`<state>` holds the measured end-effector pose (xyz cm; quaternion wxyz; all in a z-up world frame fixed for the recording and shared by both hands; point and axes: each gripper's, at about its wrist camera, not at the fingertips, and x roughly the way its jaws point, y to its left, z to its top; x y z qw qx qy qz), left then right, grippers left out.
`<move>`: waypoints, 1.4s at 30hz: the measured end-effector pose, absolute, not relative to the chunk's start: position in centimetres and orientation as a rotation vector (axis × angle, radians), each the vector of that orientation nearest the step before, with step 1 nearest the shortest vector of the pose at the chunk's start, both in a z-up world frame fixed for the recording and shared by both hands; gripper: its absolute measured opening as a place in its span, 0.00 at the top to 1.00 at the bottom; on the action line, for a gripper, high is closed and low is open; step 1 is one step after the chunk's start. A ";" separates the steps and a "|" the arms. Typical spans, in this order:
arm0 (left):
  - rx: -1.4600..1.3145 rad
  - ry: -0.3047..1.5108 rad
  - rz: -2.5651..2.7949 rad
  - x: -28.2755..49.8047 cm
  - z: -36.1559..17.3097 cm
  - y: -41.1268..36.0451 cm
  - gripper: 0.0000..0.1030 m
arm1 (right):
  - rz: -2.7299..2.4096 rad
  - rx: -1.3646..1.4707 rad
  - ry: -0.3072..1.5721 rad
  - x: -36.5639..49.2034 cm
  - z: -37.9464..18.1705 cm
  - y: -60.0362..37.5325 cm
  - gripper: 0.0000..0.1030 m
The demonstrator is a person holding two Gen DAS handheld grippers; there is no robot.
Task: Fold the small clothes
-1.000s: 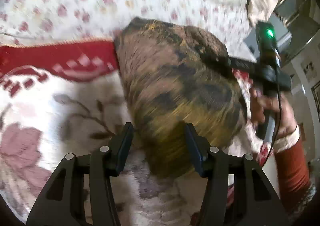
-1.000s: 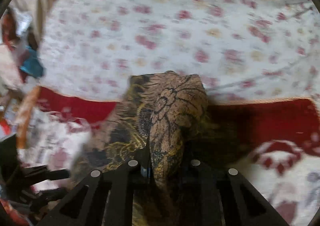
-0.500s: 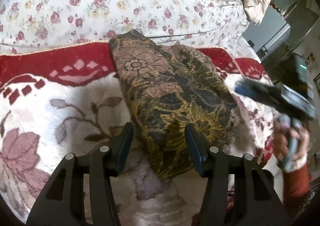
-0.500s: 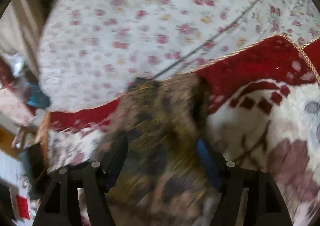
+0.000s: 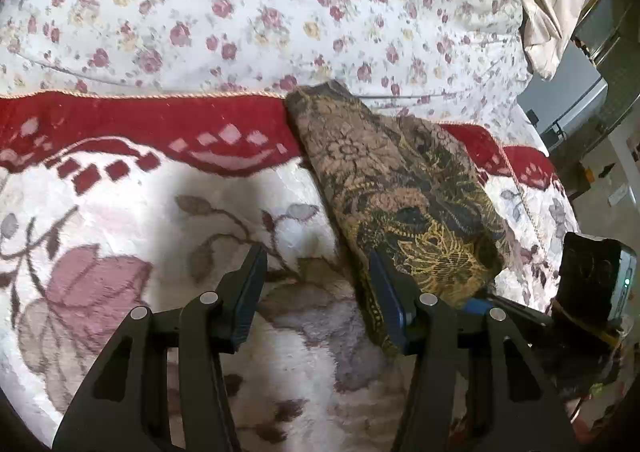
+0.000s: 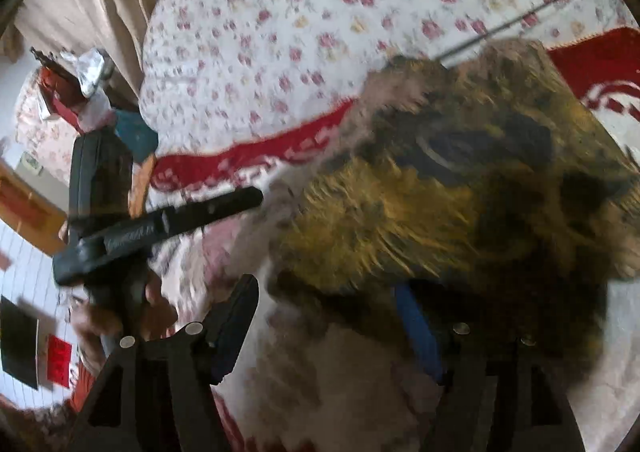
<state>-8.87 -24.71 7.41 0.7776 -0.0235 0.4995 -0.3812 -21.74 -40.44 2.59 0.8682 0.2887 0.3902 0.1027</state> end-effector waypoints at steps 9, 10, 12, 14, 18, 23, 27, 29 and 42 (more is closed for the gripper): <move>-0.119 1.043 -0.757 -6.6 8.8 -21.3 0.45 | 0.326 0.554 0.821 -18.3 0.7 -33.7 0.34; -0.119 1.037 -0.749 -6.4 8.9 -21.0 0.45 | 0.368 0.558 0.842 -18.3 0.0 -32.9 0.39; -0.121 1.031 -0.739 -6.3 9.0 -20.8 0.45 | 0.382 0.547 0.907 -18.4 -1.3 -31.4 0.51; -0.118 1.036 -0.747 -6.4 8.9 -20.9 0.45 | 0.317 0.454 0.868 -19.5 0.3 -31.6 0.53; -0.106 1.052 -0.770 -6.9 8.6 -21.8 0.45 | 0.276 0.407 0.828 -23.1 4.4 -35.8 0.34; -0.051 1.078 -0.815 -8.3 8.0 -23.8 0.45 | 0.189 0.526 0.832 -24.2 2.7 -40.2 0.26; -0.010 1.063 -0.806 -8.7 7.9 -24.0 0.45 | 0.137 0.554 0.748 -21.8 1.3 -40.0 0.26; 0.015 1.039 -0.775 -8.6 8.0 -23.8 0.45 | 0.148 0.519 0.684 -20.9 2.4 -39.2 0.26; 0.005 1.034 -0.689 -6.7 7.6 -22.6 0.45 | 0.255 0.480 0.705 -19.0 1.1 -33.5 0.23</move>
